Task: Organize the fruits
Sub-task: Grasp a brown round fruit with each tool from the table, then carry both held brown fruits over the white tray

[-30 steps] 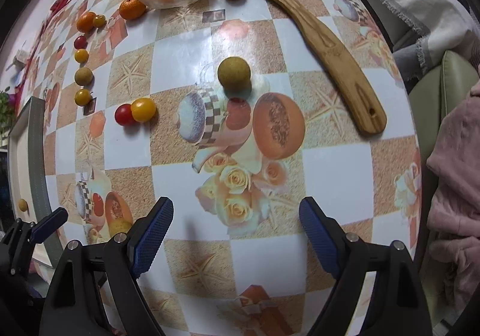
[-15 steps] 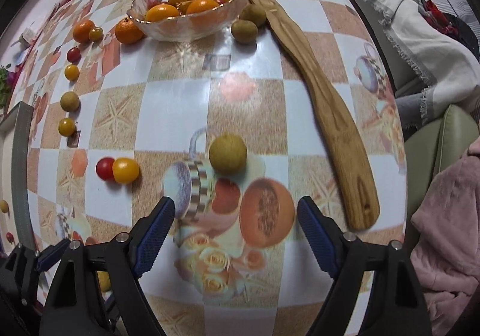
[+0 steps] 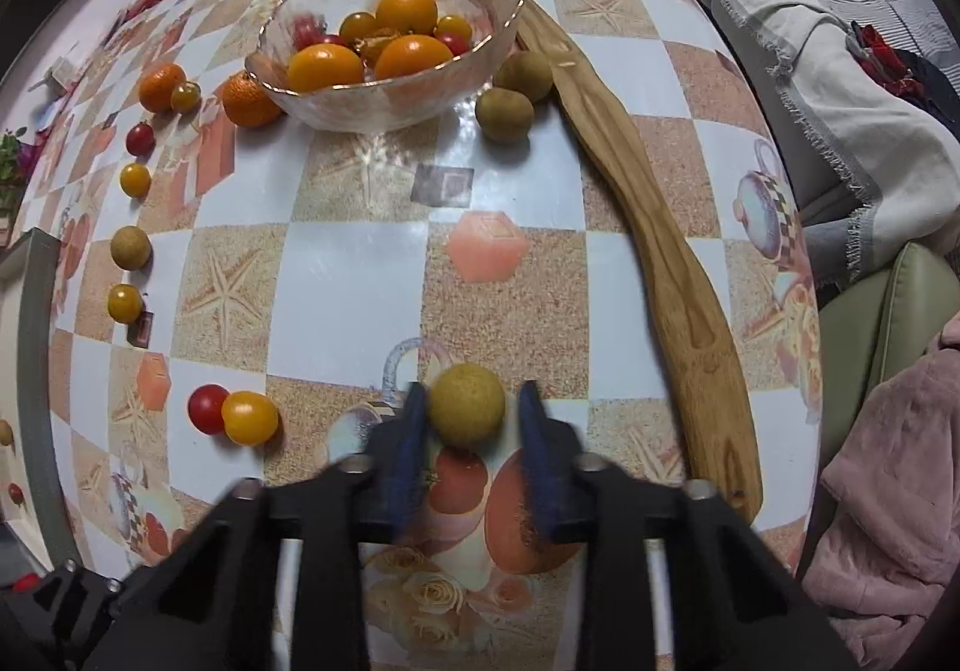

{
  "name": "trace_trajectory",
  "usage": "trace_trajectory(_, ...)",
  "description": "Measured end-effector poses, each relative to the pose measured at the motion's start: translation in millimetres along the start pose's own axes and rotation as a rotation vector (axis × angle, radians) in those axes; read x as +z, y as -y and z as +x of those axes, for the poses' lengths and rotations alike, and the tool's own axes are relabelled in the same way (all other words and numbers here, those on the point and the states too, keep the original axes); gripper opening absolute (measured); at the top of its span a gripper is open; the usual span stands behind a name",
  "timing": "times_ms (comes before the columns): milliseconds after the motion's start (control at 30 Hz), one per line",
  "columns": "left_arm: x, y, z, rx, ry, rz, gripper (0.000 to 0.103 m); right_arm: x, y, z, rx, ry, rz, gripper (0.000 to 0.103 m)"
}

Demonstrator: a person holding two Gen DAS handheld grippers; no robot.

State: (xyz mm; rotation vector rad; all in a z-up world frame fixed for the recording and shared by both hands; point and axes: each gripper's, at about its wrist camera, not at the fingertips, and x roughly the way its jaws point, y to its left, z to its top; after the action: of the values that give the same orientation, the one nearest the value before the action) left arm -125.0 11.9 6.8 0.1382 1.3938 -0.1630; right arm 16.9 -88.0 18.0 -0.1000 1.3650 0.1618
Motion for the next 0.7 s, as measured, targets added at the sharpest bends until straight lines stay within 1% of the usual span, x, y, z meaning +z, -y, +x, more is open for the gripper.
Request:
trace_trajectory(33, 0.5, 1.4, -0.4, -0.008, -0.002, -0.002, 0.03, 3.0, 1.4, -1.0, 0.011, 0.0, 0.009, 0.028)
trace_trajectory(133, 2.6, -9.4, -3.8, -0.081, -0.006, -0.058, 0.03, 4.6, 5.9, -6.0, 0.018, 0.006, 0.02, 0.028)
trace_trajectory(267, 3.1, -29.3, -13.8, -0.115, 0.013, -0.094, 0.03, -4.1, 13.1, -18.3, 0.039, 0.013, 0.028, 0.028)
trace_trajectory(367, 3.0, -40.2, -21.7, -0.115, 0.027, -0.108, 0.03, -25.4, 11.9, -27.8, 0.055, 0.014, 0.032, 0.028)
trace_trajectory(533, -1.8, -58.8, -32.7, -0.104, 0.039, -0.142, 0.03, -45.0, 3.8, -34.8, 0.084, 0.006, 0.038, 0.028)
trace_trajectory(700, -17.6, -82.0, -40.4, -0.096, 0.049, -0.181, 0.03, -61.5, -10.9, -44.4, 0.111, -0.002, 0.022, 0.028)
